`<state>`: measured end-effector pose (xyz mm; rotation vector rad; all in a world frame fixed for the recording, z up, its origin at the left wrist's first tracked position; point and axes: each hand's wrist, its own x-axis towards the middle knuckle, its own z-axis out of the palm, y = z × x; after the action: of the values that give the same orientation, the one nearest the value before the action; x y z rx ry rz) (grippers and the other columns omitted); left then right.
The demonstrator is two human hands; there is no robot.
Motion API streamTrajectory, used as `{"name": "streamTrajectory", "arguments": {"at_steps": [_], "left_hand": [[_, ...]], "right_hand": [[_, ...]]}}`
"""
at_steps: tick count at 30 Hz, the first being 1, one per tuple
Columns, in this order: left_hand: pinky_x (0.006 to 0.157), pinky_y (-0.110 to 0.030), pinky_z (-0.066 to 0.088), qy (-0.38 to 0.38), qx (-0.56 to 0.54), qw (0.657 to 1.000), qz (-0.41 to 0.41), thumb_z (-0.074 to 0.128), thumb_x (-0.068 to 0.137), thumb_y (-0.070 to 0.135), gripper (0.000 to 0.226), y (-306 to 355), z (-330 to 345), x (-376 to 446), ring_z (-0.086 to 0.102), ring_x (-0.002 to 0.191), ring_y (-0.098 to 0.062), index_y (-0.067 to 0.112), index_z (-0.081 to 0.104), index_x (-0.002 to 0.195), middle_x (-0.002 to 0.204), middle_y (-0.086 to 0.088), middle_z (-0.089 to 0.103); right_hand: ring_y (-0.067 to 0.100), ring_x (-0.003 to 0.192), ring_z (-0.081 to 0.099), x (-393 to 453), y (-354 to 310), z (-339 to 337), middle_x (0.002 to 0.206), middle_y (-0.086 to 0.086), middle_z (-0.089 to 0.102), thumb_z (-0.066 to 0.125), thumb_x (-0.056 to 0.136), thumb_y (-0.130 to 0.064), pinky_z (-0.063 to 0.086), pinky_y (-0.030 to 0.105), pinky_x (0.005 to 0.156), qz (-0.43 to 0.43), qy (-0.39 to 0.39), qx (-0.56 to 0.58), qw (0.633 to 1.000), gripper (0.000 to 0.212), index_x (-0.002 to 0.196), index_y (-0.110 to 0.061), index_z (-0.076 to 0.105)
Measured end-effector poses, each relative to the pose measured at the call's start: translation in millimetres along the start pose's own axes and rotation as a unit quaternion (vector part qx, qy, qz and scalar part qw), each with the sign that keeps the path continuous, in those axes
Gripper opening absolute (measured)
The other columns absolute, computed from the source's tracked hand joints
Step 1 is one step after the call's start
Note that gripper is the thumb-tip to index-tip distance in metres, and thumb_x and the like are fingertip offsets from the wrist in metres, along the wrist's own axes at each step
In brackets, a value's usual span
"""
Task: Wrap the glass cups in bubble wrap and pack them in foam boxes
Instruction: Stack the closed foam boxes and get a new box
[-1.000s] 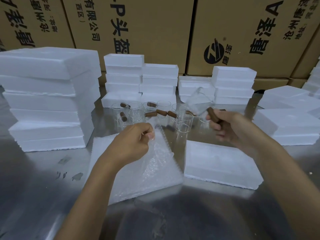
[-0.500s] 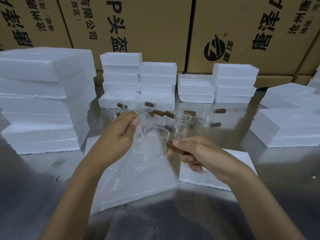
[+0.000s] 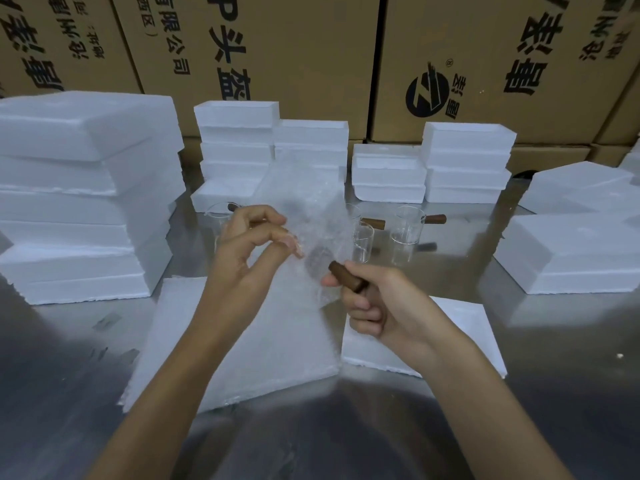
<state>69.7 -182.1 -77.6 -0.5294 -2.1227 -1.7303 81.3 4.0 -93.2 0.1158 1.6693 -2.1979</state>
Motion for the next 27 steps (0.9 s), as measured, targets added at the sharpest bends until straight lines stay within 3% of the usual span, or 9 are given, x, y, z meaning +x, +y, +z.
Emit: {"name": "streamTrajectory", "arguments": {"at_steps": [5, 9, 11, 14, 20, 23, 25, 27], "left_hand": [[0.081, -0.011, 0.043, -0.04, -0.044, 0.998, -0.028, 0.055, 0.088, 0.027, 0.023, -5, 8, -2, 0.061, 0.09, -0.003, 0.028, 0.069, 0.071, 0.088, 0.012, 0.064], [0.085, -0.032, 0.05, -0.094, -0.16, 0.978, -0.095, 0.059, 0.085, 0.039, 0.024, -10, 12, -2, 0.064, 0.091, -0.023, 0.017, 0.069, 0.08, 0.087, -0.004, 0.066], [0.079, -0.031, 0.054, -0.136, -0.224, 0.959, -0.109, 0.058, 0.088, 0.036, 0.019, -9, 13, -3, 0.068, 0.087, -0.023, 0.021, 0.068, 0.082, 0.089, -0.006, 0.07], [0.079, -0.034, 0.056, -0.155, -0.254, 0.949, -0.108, 0.055, 0.096, 0.03, 0.018, -6, 13, -5, 0.07, 0.09, -0.031, 0.018, 0.067, 0.093, 0.096, -0.016, 0.072], [0.075, -0.033, 0.053, -0.101, -0.235, 0.962, -0.095, 0.055, 0.093, 0.03, 0.017, -5, 13, -5, 0.064, 0.086, -0.023, 0.025, 0.071, 0.097, 0.094, -0.006, 0.068], [0.064, -0.028, 0.055, 0.019, -0.165, 0.986, -0.009, 0.052, 0.094, 0.023, 0.026, -7, 3, -1, 0.067, 0.08, -0.022, 0.018, 0.067, 0.115, 0.095, -0.008, 0.071], [0.069, -0.017, 0.055, 0.129, -0.069, 0.989, 0.019, 0.054, 0.091, 0.031, 0.036, -12, -5, 3, 0.066, 0.097, -0.015, 0.023, 0.06, 0.126, 0.113, -0.003, 0.068], [0.084, -0.015, 0.052, 0.156, -0.048, 0.986, -0.033, 0.058, 0.086, 0.046, 0.052, -19, -11, 8, 0.058, 0.116, -0.007, 0.034, 0.05, 0.136, 0.13, 0.008, 0.059]], "right_hand": [[0.007, 0.047, 0.02, -4, -4, -6, 0.056, -0.003, 0.034, 0.045, 0.103, -0.031, 0.019, 0.018, 0.037, -0.01, -0.025, 0.119, 0.993, 0.04, 0.115, 0.001, 0.065], [0.009, 0.047, 0.024, -6, -6, -3, 0.061, 0.001, 0.039, 0.045, 0.101, -0.023, 0.02, 0.02, 0.04, -0.037, -0.051, 0.171, 0.983, 0.025, 0.092, -0.005, 0.06], [0.01, 0.05, 0.027, -8, -7, -2, 0.065, 0.003, 0.044, 0.041, 0.1, -0.018, 0.022, 0.02, 0.041, -0.052, -0.07, 0.163, 0.983, 0.017, 0.089, -0.009, 0.051], [0.009, 0.051, 0.032, -10, -6, 0, 0.068, 0.003, 0.049, 0.037, 0.103, -0.014, 0.026, 0.019, 0.041, -0.077, -0.075, 0.084, 0.991, 0.019, 0.093, -0.007, 0.052], [0.009, 0.047, 0.031, -11, 1, 1, 0.072, 0.002, 0.055, 0.046, 0.105, -0.02, 0.027, 0.02, 0.04, -0.107, -0.036, -0.076, 0.991, 0.019, 0.097, -0.004, 0.055], [0.008, 0.047, 0.03, -14, -1, -1, 0.073, 0.002, 0.053, 0.047, 0.103, -0.021, 0.025, 0.019, 0.04, -0.107, -0.074, -0.034, 0.991, 0.02, 0.092, -0.007, 0.056], [0.008, 0.048, 0.029, -17, -3, -5, 0.073, 0.001, 0.051, 0.046, 0.102, -0.022, 0.023, 0.019, 0.041, -0.109, -0.108, -0.008, 0.988, 0.033, 0.077, -0.016, 0.067], [0.007, 0.049, 0.029, -20, -4, -8, 0.072, 0.001, 0.049, 0.049, 0.099, -0.022, 0.022, 0.019, 0.042, -0.102, -0.149, 0.017, 0.983, 0.035, 0.069, -0.022, 0.068]]}}
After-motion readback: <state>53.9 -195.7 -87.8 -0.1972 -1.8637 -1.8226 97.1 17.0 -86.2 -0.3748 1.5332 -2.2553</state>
